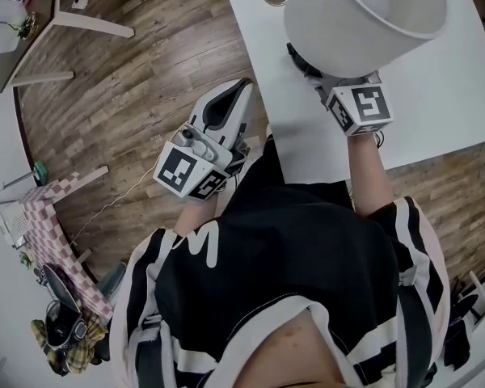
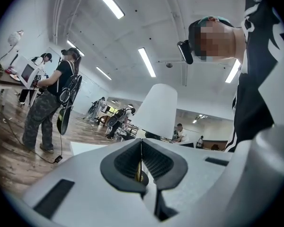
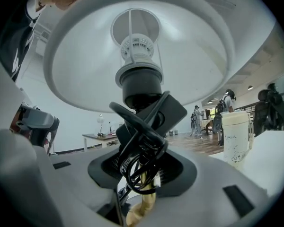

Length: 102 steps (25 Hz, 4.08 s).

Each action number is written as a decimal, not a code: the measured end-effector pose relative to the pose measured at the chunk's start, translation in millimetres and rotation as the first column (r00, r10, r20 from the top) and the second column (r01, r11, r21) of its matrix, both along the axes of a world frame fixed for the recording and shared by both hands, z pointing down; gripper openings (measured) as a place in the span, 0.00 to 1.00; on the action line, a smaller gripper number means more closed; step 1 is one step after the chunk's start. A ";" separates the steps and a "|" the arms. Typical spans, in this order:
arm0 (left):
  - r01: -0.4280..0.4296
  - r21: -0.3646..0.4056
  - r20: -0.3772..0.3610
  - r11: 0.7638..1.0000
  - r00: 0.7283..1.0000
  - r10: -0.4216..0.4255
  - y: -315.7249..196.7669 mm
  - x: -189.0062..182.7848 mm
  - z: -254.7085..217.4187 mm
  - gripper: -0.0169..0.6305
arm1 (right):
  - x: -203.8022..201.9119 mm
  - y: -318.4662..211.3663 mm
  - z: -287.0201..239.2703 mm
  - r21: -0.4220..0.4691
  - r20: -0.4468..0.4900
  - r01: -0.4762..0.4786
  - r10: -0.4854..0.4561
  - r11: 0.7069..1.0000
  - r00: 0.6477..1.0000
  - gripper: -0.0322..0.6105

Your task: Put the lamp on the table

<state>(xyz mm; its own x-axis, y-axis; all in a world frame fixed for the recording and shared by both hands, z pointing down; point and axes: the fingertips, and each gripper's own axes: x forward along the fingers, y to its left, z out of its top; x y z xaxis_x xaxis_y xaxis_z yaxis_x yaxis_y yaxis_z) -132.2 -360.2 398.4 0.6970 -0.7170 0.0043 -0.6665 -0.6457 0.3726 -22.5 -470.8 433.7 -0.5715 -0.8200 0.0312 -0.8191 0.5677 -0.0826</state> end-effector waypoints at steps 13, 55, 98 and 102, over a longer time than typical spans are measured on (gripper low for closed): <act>-0.068 0.039 -0.008 0.997 0.998 0.068 -2.9 12.1 -17.5 0.04 | 10.1 12.5 5.5 -0.075 -0.001 -0.023 0.023 0.997 1.000 0.32; -0.275 0.097 0.020 0.957 0.961 0.274 19.1 86.5 -24.0 0.04 | 39.8 122.3 -63.2 0.018 0.025 -0.058 0.058 0.998 0.998 0.09; 0.046 0.147 0.012 0.988 0.999 -0.048 250.8 178.0 -48.7 0.04 | 120.2 324.4 -79.6 0.016 0.011 0.237 -0.237 0.971 0.971 0.08; 0.047 0.137 0.002 0.989 0.999 -0.048 258.5 178.2 -50.1 0.04 | 120.6 329.1 -86.3 0.022 0.010 0.232 -0.232 0.973 0.973 0.08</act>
